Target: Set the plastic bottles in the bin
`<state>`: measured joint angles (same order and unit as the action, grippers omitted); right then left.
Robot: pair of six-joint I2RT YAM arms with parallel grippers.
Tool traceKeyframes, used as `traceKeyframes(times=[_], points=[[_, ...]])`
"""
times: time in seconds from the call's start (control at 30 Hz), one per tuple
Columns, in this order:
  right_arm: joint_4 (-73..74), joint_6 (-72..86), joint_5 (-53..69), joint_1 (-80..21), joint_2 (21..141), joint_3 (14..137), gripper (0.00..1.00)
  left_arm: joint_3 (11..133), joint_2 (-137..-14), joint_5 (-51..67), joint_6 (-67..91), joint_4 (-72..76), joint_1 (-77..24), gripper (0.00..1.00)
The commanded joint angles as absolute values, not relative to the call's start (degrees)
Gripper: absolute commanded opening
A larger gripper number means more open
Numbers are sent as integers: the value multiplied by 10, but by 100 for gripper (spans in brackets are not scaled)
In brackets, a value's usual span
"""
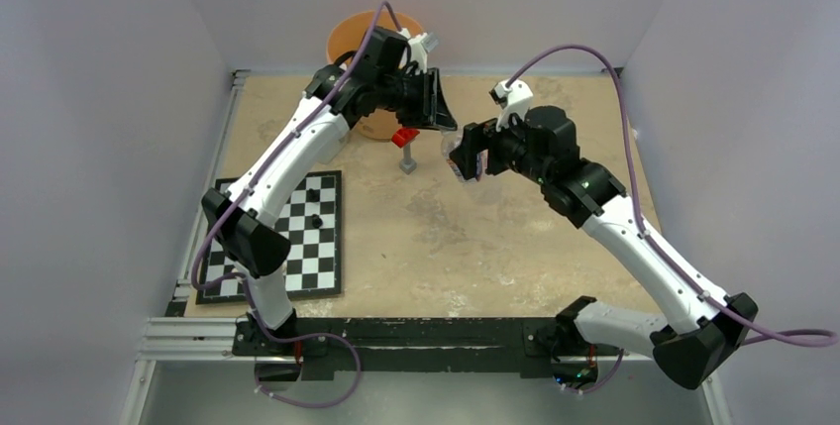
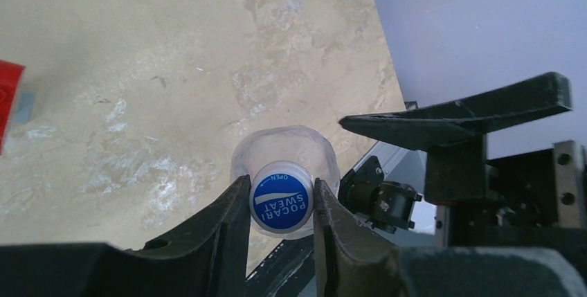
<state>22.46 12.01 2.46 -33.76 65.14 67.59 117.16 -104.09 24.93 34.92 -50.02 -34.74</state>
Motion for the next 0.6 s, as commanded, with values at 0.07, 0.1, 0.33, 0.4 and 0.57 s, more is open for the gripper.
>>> traceKeyframes(times=[0.07, 0.1, 0.33, 0.4, 0.57], points=[[223, 98, 61, -341, 599, 729, 95, 1194, -988, 168, 320, -495, -347, 0], [222, 95, 65, -341, 588, 732, 96, 1201, -984, 146, 313, -495, -346, 0], [219, 112, -104, -340, 485, 733, 98, 1291, -980, 54, 281, -469, -278, 0], [221, 107, -139, -340, 464, 726, 98, 1296, -966, 16, 268, -420, -260, 0], [233, 96, -157, -340, 452, 708, 98, 1301, -952, -107, 197, -314, -247, 0]])
